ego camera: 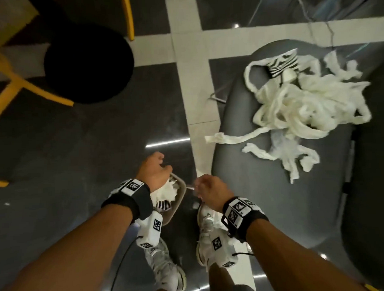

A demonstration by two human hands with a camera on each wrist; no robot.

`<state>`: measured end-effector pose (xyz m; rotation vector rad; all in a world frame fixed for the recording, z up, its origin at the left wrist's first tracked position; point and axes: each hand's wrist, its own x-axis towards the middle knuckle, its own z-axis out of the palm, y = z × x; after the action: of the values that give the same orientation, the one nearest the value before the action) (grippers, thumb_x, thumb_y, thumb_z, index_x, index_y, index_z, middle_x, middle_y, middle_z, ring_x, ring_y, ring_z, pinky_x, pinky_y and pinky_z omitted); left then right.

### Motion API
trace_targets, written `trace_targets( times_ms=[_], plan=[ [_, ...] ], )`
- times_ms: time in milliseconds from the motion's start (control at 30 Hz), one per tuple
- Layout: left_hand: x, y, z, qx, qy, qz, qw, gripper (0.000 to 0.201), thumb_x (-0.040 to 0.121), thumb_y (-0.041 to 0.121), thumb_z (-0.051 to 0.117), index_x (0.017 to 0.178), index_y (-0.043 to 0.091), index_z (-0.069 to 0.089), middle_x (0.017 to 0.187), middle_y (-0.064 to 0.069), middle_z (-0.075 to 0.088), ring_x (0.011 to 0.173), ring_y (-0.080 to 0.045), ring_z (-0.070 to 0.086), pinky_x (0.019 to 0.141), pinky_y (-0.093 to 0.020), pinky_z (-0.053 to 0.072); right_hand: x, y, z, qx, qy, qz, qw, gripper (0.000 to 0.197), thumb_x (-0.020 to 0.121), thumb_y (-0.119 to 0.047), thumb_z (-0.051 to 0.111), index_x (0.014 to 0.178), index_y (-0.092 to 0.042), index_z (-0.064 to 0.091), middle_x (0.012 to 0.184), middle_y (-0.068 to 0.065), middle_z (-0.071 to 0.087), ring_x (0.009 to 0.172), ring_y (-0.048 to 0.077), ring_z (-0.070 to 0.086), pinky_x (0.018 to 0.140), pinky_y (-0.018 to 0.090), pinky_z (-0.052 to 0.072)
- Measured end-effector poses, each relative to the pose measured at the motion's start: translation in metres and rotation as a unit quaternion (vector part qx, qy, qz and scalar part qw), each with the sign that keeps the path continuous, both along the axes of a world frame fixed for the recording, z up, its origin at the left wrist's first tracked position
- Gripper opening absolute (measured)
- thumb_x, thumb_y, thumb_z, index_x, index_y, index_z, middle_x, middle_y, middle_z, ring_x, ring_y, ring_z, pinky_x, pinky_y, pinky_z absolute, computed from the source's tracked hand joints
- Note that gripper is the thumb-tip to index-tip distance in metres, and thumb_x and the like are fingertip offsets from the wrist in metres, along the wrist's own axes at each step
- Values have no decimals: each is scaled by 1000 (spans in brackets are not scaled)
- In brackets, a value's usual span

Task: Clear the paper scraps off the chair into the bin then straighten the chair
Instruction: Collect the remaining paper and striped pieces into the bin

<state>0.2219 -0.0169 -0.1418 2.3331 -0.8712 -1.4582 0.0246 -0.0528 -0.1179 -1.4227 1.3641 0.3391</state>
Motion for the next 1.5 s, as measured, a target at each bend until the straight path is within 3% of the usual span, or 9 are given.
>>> trace_targets(
  times_ms=[200,433,600,700,867,1000,1100,1367,1500],
  plan=[
    [-67,-108,41,-93,-18,-95,991,40,88,16,65,127,16,57,117,-1,63,108,-22,63,96,-33,50,-78,-83,36,-134,8,-105,985,19,92,-18,57,105,-20,70,98,5,74,92,25,70,89,34,55],
    [-158,-195,53,-221,-92,-246,939,85,78,27,74,151,21,33,148,-9,39,136,-31,42,114,-46,39,-167,-164,45,-379,72,-107,916,27,84,-29,63,109,-18,60,111,3,55,104,25,55,84,38,52],
    [-216,-246,56,-256,-140,-265,919,114,67,44,80,157,42,10,162,-3,11,148,-32,22,117,-51,31,-199,-207,45,-450,118,-30,885,77,73,-45,73,139,-19,42,143,4,43,122,28,43,102,46,45],
    [-234,-260,55,-226,3,-188,956,103,72,26,73,156,40,15,155,0,23,141,-25,36,114,-42,41,-195,-227,36,-393,123,80,908,106,72,-56,72,156,-24,16,154,4,39,132,29,44,106,46,42],
    [-231,-245,54,-221,96,-111,964,64,82,27,63,143,35,43,142,6,52,129,-12,53,113,-37,43,-175,-229,36,-351,10,-17,936,28,86,-34,61,109,-19,63,102,3,68,94,26,65,80,36,53],
    [-224,-234,60,-202,190,-36,960,59,85,49,63,139,30,53,124,11,69,115,-1,65,104,-29,51,-171,-224,56,-249,-141,-205,936,14,87,-37,66,98,-28,68,94,-11,73,90,7,68,84,33,57],
    [-229,-237,67,-188,194,5,963,41,86,45,65,122,25,64,108,1,76,104,-16,72,97,-40,56,-180,-228,64,-119,-242,-217,938,15,86,-30,62,99,-28,69,96,-9,74,94,7,70,92,38,57],
    [-220,-237,72,-174,159,104,966,19,79,27,53,90,27,68,87,-5,73,82,-24,68,73,-39,54,-232,-259,39,-315,160,-68,933,84,76,-51,69,147,-30,30,148,1,45,137,31,40,113,53,36],
    [-217,-230,79,-175,229,127,949,22,78,22,51,87,24,71,83,-4,70,80,-22,65,73,-36,50,-244,-257,28,-281,205,-60,936,39,84,-32,51,123,-26,54,117,11,65,110,39,61,96,52,49]
  ],
)
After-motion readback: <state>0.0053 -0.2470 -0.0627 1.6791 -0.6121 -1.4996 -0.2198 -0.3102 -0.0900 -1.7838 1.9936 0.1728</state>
